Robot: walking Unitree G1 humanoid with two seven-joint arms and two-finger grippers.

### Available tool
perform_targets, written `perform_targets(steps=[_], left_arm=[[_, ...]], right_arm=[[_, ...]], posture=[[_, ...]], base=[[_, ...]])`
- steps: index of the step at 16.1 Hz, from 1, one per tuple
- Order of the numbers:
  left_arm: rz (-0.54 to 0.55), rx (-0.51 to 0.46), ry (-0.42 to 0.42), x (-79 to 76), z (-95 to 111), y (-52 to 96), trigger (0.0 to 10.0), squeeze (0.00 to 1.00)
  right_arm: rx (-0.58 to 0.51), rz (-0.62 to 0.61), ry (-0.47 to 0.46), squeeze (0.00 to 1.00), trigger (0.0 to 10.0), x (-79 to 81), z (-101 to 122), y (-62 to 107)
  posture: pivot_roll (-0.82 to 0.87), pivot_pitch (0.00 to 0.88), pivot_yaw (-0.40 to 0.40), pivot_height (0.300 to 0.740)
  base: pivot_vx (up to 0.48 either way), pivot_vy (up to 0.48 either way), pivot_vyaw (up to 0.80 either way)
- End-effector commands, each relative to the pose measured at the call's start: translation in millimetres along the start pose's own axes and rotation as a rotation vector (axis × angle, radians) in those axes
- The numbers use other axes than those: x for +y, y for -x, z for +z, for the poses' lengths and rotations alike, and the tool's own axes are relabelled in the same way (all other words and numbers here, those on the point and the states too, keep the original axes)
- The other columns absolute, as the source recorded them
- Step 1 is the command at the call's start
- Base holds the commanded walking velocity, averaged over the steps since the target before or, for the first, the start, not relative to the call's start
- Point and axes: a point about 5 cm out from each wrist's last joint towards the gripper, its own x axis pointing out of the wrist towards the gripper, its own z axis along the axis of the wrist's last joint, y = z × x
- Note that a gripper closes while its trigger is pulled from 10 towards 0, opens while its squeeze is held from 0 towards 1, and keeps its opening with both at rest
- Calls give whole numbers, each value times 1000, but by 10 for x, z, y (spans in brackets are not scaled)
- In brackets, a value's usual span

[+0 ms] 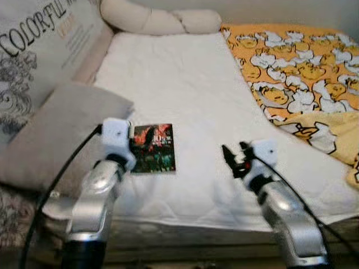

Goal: Clean up the room

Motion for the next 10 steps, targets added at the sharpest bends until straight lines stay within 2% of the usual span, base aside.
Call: perform_targets(steps=[1,10], left_arm=[[11,-3,-5,-10,32,-1,10000,502],[13,36,-16,-41,-11,49,10000,490]], right_arm=[[-10,-28,24,0,10000,-65,13,12],[7,-118,31,0,10000,-186,-37,15]], posture=[[-30,0,6,740],[-28,0,9,740]], base=[[0,-458,0],[0,-460,0]])
